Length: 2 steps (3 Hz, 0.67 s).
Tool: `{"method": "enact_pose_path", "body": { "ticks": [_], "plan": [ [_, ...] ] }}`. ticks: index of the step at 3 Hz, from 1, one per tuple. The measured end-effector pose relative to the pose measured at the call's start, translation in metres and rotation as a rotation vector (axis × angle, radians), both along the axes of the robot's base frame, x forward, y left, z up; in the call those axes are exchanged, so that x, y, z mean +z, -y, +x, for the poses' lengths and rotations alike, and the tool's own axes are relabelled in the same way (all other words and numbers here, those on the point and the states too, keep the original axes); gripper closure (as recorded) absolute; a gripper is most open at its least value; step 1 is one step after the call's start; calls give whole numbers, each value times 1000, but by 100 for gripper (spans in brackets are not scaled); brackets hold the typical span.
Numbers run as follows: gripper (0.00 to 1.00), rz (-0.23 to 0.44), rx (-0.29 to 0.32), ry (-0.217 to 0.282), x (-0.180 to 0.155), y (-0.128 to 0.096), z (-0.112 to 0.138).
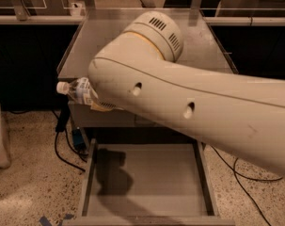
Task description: Pick blue plastic bottle from middle drawer and place on counter
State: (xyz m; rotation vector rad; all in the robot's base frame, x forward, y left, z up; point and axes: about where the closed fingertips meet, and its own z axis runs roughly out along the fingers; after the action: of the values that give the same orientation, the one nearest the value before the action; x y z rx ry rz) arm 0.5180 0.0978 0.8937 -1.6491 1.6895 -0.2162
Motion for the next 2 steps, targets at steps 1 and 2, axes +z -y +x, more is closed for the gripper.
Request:
{"method": "enact_pose_path", "body": {
  "ticks": [1,2],
  "plan": [
    [100,-50,48,28,-2,-14,50],
    [100,-87,64,47,1,-18,99]
  ]
}}
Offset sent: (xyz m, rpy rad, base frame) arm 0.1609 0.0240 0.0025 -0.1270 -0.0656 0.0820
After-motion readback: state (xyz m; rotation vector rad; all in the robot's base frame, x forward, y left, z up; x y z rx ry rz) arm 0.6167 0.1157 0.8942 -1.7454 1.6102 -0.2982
